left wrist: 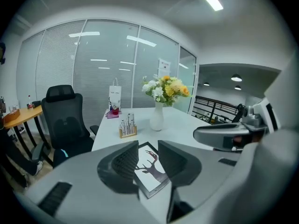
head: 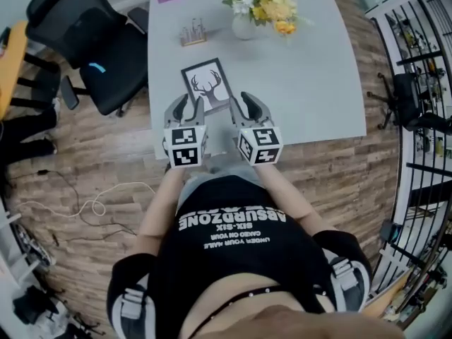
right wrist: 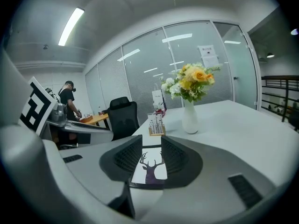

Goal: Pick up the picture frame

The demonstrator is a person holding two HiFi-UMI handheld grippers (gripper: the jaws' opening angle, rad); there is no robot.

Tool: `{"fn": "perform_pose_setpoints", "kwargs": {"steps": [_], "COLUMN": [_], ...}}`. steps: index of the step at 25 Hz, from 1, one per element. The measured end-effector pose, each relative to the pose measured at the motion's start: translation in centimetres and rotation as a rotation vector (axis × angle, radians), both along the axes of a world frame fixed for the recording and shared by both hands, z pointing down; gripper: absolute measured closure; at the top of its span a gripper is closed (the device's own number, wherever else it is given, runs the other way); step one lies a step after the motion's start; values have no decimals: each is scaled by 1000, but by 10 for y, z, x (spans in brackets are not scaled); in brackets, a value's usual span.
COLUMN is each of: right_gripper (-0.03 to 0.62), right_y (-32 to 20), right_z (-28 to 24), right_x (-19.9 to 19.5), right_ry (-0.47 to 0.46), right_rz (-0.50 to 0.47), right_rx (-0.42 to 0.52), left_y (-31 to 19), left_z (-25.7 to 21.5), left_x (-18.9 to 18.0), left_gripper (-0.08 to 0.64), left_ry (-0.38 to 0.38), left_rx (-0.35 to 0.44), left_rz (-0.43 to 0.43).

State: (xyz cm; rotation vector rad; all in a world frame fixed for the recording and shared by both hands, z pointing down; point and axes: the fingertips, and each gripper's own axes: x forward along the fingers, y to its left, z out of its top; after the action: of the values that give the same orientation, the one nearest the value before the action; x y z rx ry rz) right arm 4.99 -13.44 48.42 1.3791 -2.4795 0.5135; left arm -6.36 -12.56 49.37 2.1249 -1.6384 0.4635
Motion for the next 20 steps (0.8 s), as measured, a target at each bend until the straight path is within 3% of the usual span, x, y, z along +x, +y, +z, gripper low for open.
{"fn": "perform_pose_setpoints", "kwargs": {"steps": [9, 20], "right_gripper": [465, 463], "right_y": [-49, -79], "right_z": [77, 151], "right_x": [2, -10], "right_ry": [55, 168], "right_rz": [-85, -178], "right_rx": [-187, -307], "left_y": [-34, -48], "left_z": [75, 145], "left_x": [-5, -16], "left_gripper": [440, 440], "left_ry": [-4, -18], "left_rx": [-159, -315], "left_rz": [-86, -152]}}
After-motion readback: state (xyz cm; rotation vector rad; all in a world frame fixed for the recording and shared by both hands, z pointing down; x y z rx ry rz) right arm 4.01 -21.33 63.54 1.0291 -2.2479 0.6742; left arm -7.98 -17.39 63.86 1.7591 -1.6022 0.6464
